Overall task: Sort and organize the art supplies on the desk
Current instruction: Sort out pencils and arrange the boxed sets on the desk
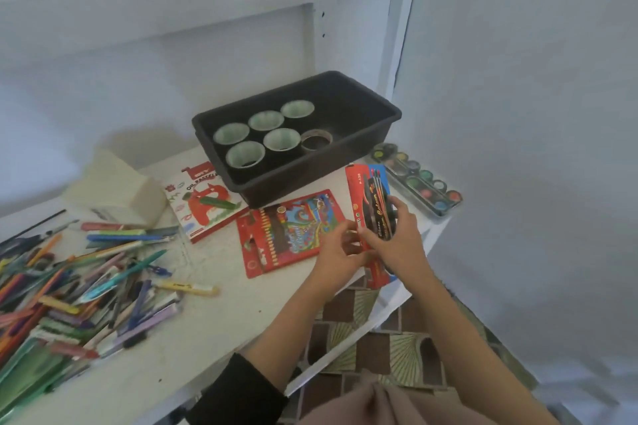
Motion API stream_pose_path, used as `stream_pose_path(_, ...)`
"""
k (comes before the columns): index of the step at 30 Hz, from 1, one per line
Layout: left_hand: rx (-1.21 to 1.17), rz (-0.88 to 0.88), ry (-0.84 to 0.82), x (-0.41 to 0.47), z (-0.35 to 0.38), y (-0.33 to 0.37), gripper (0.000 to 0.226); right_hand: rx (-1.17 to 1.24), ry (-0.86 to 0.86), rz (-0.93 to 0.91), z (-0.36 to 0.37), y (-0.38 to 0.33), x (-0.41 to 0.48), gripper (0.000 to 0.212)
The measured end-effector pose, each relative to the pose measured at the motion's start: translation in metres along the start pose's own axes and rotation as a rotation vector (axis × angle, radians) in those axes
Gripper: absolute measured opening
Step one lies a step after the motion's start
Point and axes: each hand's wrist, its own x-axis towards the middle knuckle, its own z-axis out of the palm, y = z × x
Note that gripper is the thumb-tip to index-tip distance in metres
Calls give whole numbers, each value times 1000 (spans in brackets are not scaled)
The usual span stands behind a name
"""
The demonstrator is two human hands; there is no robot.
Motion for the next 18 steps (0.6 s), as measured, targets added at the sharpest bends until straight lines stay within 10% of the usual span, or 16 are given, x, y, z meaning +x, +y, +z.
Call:
stream_pose_path(5,233,50,27,21,5,-8,34,-80,-11,25,-12,16,37,68)
stream_pose_path(11,1007,74,464,19,-42,-49,41,-513,-36,-52,12,22,72,66)
stream_pose_path(18,1103,-22,518,5,-59,-64,44,-672,-14,-189,33,20,84,40)
